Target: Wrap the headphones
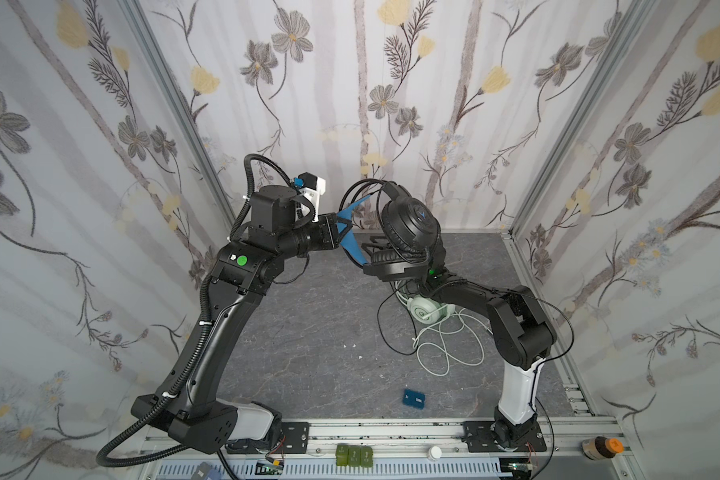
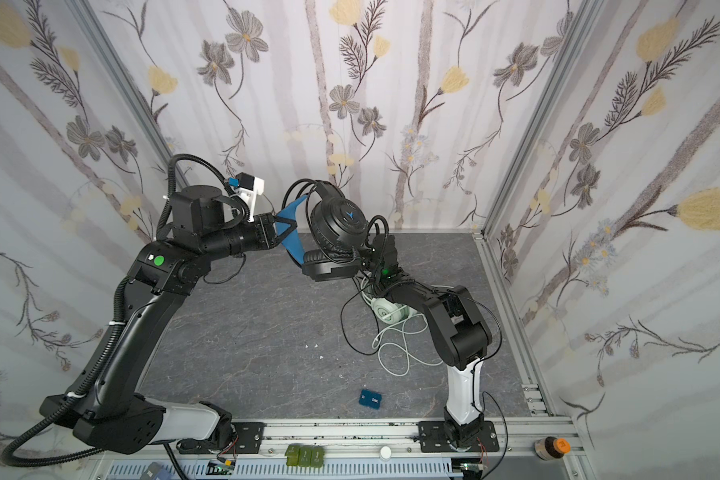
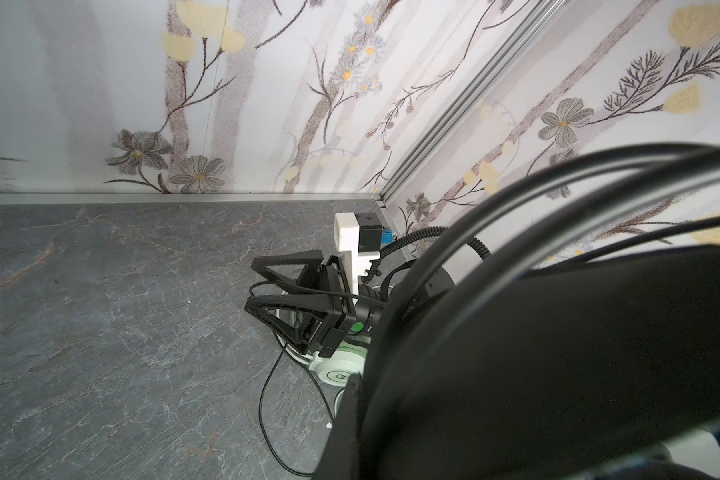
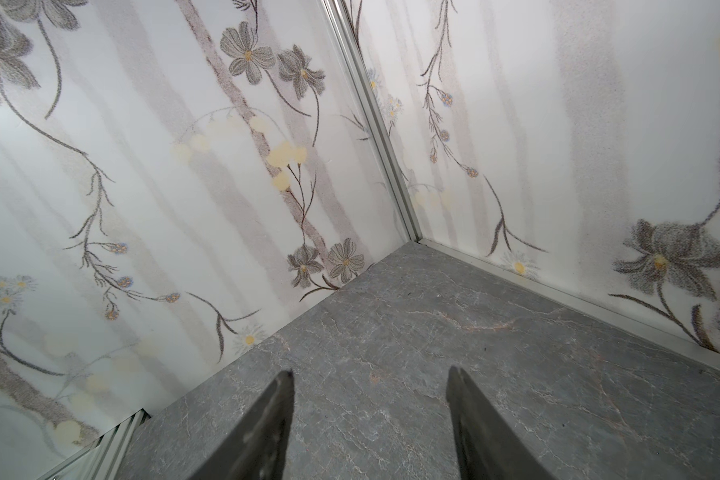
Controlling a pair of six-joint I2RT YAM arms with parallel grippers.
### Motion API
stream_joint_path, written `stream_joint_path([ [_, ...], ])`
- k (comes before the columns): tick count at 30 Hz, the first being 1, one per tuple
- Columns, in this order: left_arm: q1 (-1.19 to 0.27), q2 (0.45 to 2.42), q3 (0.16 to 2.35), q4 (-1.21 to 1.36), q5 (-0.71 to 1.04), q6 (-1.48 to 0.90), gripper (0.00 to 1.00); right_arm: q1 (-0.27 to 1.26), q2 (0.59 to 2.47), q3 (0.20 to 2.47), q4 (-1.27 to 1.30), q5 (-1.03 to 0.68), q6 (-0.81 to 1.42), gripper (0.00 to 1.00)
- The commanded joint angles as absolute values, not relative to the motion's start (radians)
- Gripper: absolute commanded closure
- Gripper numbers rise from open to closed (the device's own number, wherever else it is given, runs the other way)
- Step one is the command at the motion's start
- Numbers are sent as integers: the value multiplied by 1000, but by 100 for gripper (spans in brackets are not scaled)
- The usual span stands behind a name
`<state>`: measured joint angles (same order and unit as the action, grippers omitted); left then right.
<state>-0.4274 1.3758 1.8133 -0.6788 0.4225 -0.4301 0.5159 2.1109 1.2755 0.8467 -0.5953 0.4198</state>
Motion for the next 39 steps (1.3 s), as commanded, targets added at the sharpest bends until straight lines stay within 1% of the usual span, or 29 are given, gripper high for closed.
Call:
stream_joint_path([
  [1,-422,1379,1819,-588,453,-480,100,517,2123,1287,858,-586,416,50],
  [4,-420,1381,1819,-585,450,-485,100,522,2126,1304,811,-581,387,59],
  [7,-420,1376,1806,-571,448,-498,100,523,2124,1308,778,-565,365,61],
  [9,-420,1369,1790,-554,448,-507,100,524,2126,1308,774,-565,363,60],
  [12,-417,1357,1764,-519,445,-522,100,522,2137,1316,773,-565,372,53],
  [19,-413,1336,1722,-480,424,-539,100,521,2182,1352,753,-575,387,52],
  [20,-411,1333,1719,-471,418,-543,100,522,2187,1354,748,-575,386,54],
  [25,-398,1325,1698,-422,399,-571,100,517,2192,1355,711,-578,375,72],
  [27,-384,1319,1686,-395,395,-592,100,517,2193,1358,693,-575,366,77],
  [31,-351,1314,1675,-366,368,-631,100,518,2179,1356,626,-544,339,94],
  [32,-345,1314,1677,-366,354,-637,100,520,2172,1350,604,-528,333,97],
  [34,-337,1315,1677,-358,309,-654,100,525,2146,1322,565,-489,323,100],
  [39,-332,1324,1658,-323,171,-699,100,573,2041,1227,435,-353,259,100],
])
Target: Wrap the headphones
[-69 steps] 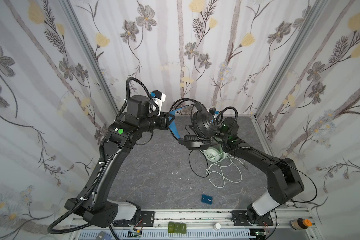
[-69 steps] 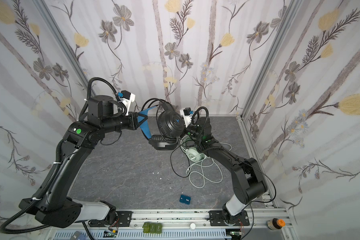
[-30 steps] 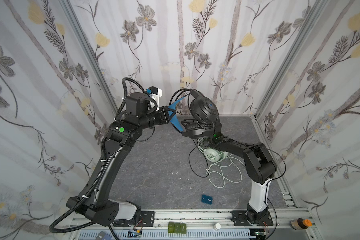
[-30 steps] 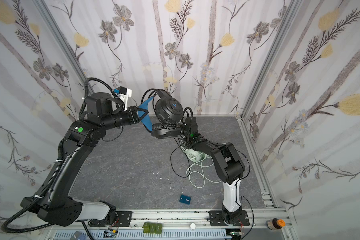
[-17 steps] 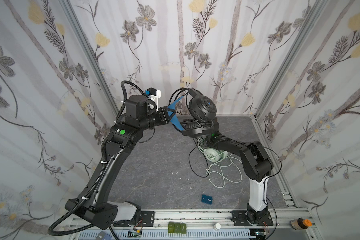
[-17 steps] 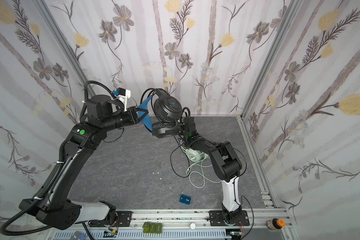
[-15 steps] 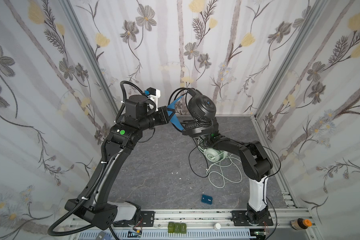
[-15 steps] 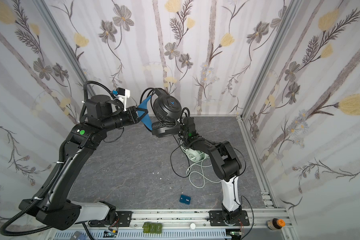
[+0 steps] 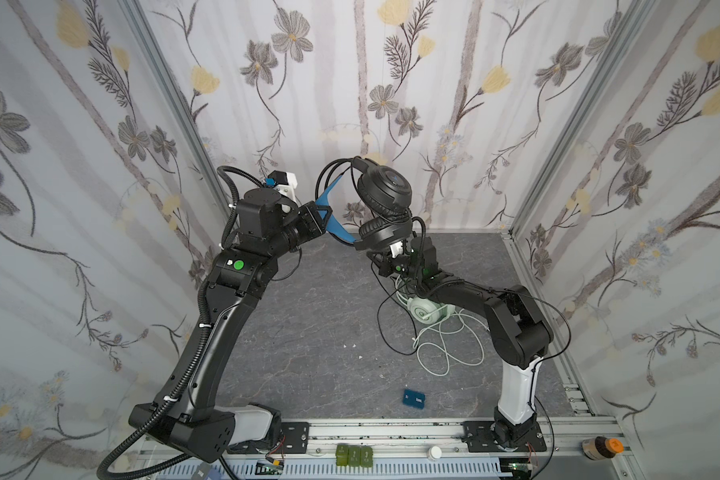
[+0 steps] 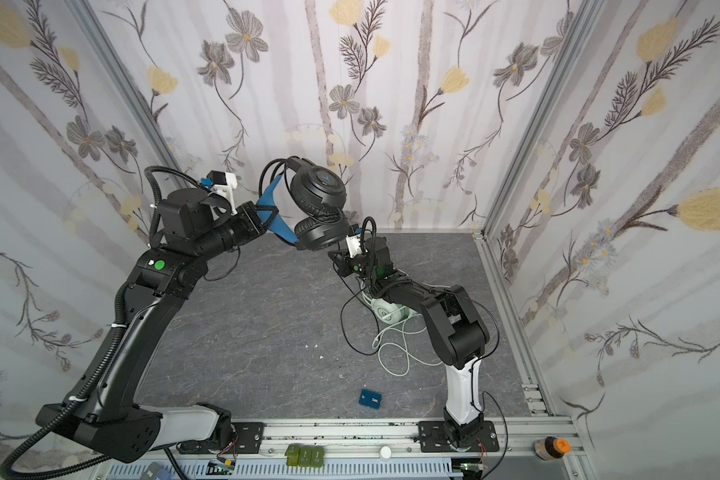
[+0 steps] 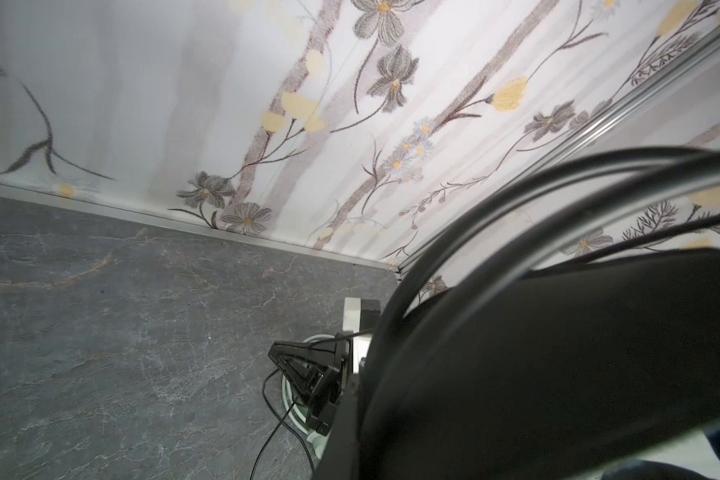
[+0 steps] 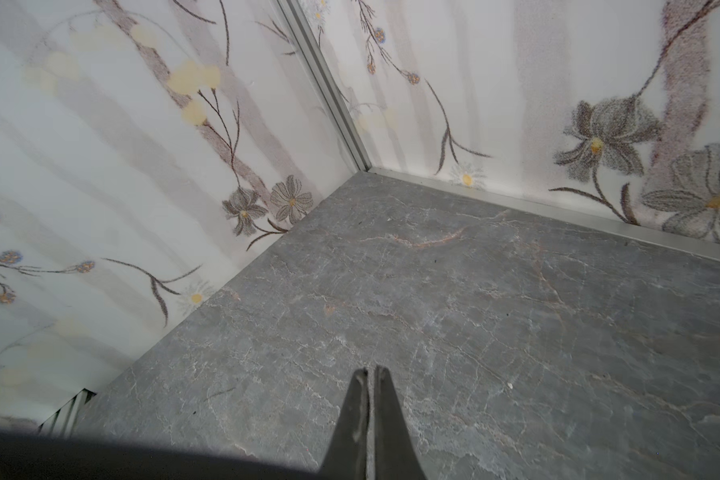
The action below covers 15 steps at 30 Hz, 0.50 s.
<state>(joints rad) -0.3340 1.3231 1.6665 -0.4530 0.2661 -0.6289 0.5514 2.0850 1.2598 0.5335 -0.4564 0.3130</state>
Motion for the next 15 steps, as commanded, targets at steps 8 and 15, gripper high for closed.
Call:
stream_joint_path([
  [8,-329,1363,1601,-248,30,-782,100,651,1852,1127,150,-138,116,100],
  [15,-338,1401,1587,-331,-182,-828,100,777,1706,1133,-76,49,-18,100],
])
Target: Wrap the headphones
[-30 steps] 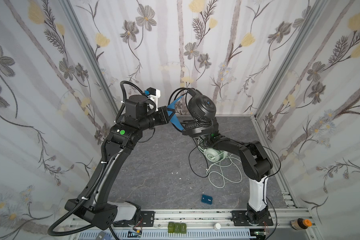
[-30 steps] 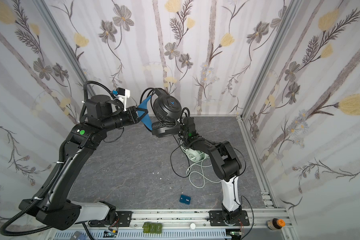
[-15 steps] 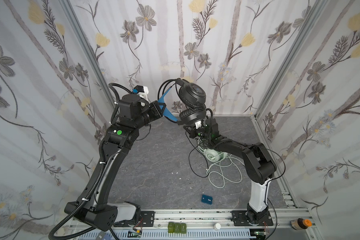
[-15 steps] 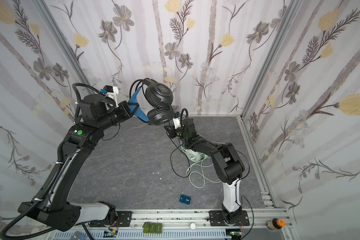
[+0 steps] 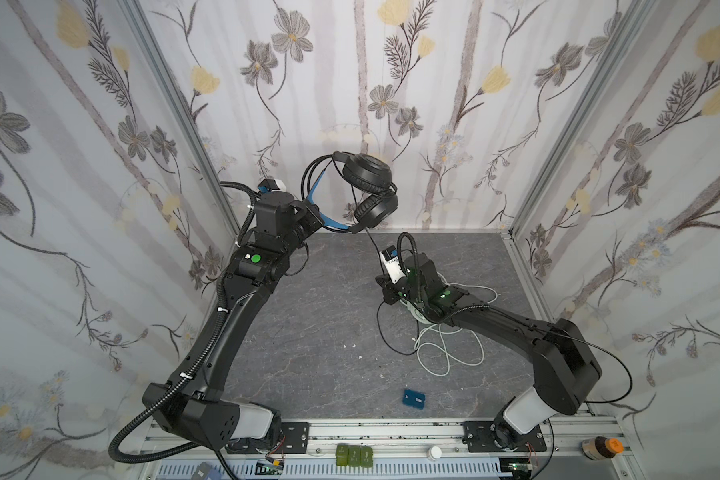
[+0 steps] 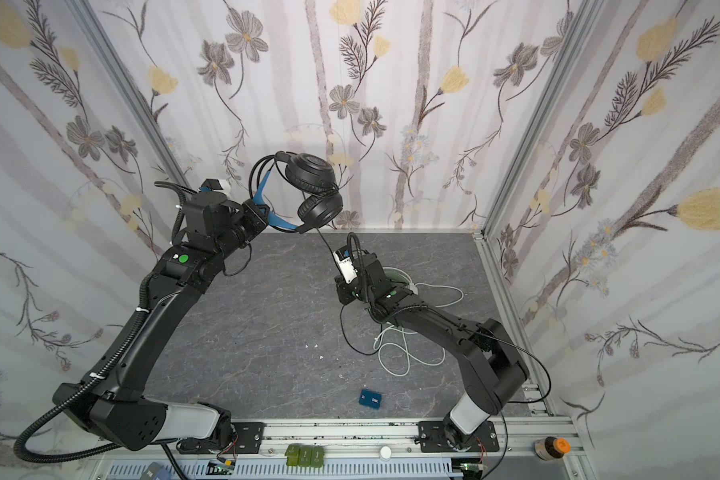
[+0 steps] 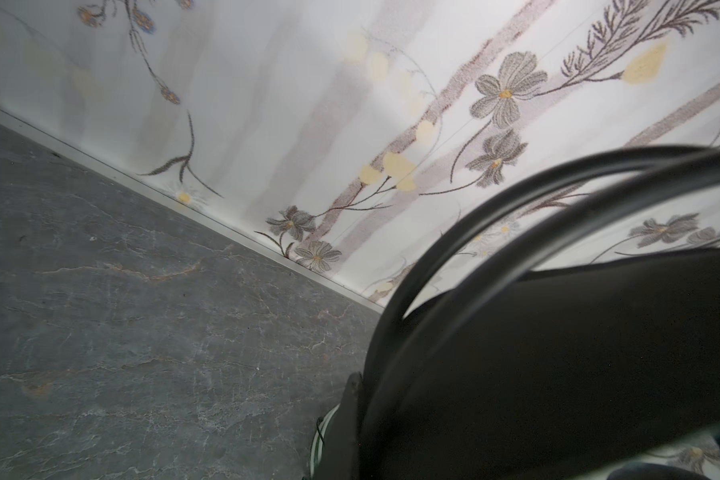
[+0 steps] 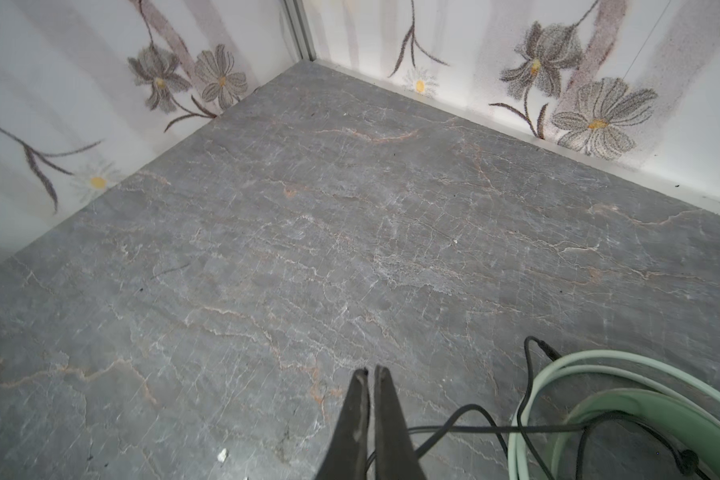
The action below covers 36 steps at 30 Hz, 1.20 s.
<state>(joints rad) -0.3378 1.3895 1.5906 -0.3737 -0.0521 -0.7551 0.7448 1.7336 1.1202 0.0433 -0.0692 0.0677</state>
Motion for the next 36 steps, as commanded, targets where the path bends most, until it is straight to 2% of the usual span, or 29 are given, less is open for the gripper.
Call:
stream_joint_path([
  [1,-337,1409,1585,-339,-203,-841,100,793,1692,1140,-107,70,-30,100],
  [10,-349,1482,1563,-327,-251,-837,100,908,1640,1229,-275,180,-124,100],
  [19,-433,1505,1544,-454,-462,-628,100,970,1655,1398,-377,253,-230,100],
  [26,-524,1512,1513,-498,-609,-337,100,973,1705,1539,-460,329,-280,100],
  [36,-531,1471,1466,-566,-463,16,100,963,1728,1649,-559,454,-284,100],
])
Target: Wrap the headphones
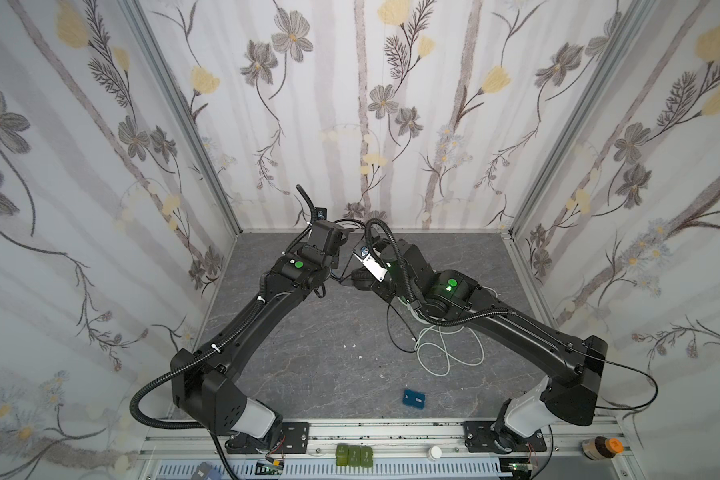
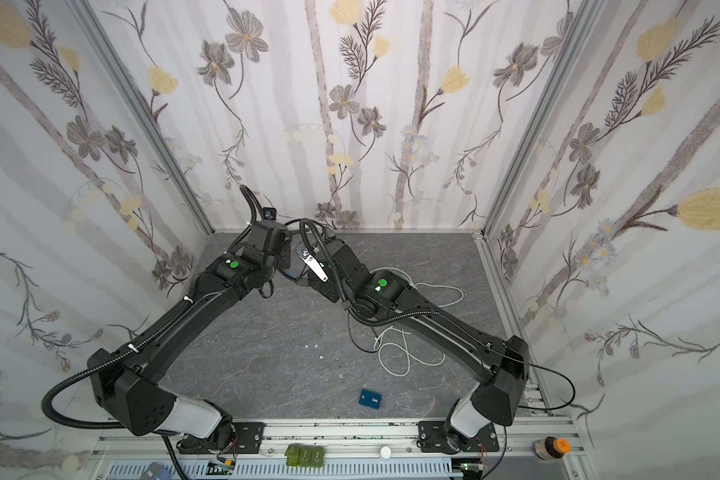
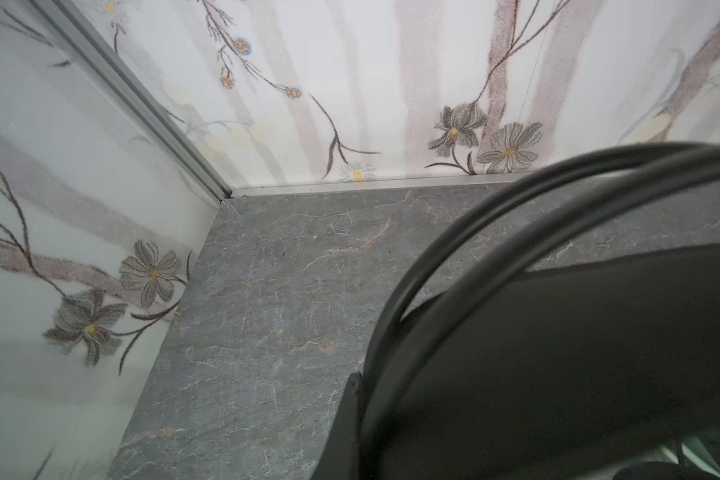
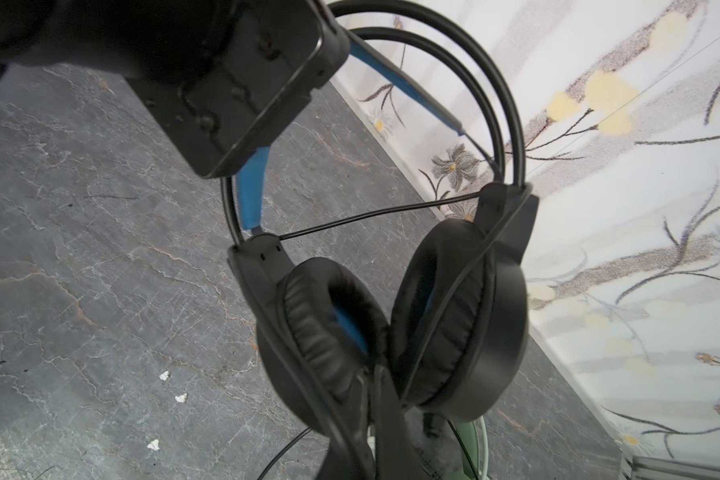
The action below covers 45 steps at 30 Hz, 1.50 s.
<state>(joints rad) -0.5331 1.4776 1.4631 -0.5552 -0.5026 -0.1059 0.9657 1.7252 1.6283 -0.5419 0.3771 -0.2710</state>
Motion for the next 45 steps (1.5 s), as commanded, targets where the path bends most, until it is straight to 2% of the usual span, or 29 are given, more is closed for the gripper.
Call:
stream_joint_path([
  [1,-531,1470,1468,-571,-427,40,100,962,1730,1653,-566,477,-293,100],
  [5,-531,1468,1473,-597,-297,111,100,957,1736,1661,-580,580,-334,100],
  [10,-529,1436,1460,-611,-339,135,100,956,1737,1667,-585,686,-357,94],
  [14,-531,1413,1439,-609,-367,155,100,955,1728,1657,-575,693,-344,91],
  [20,-531,1381,1440,-649,-246,210,100,924,1718,1660,-546,686,-323,84],
  [27,-530,1345,1506,-729,-2,173,100,811,1697,1654,-522,592,-239,81],
  [35,-531,1301,1514,-730,52,103,100,639,1604,1522,-401,328,-59,82],
  [38,-522,1290,1522,-735,67,64,100,624,1512,1416,-323,288,-51,69],
  [40,-495,1283,1540,-735,115,0,100,604,1444,1325,-257,210,-44,57],
  [42,-477,1277,1560,-720,165,-72,100,579,1359,1201,-161,120,-33,40],
  [45,-477,1272,1600,-726,189,-127,100,550,1248,1054,-51,10,-10,23],
])
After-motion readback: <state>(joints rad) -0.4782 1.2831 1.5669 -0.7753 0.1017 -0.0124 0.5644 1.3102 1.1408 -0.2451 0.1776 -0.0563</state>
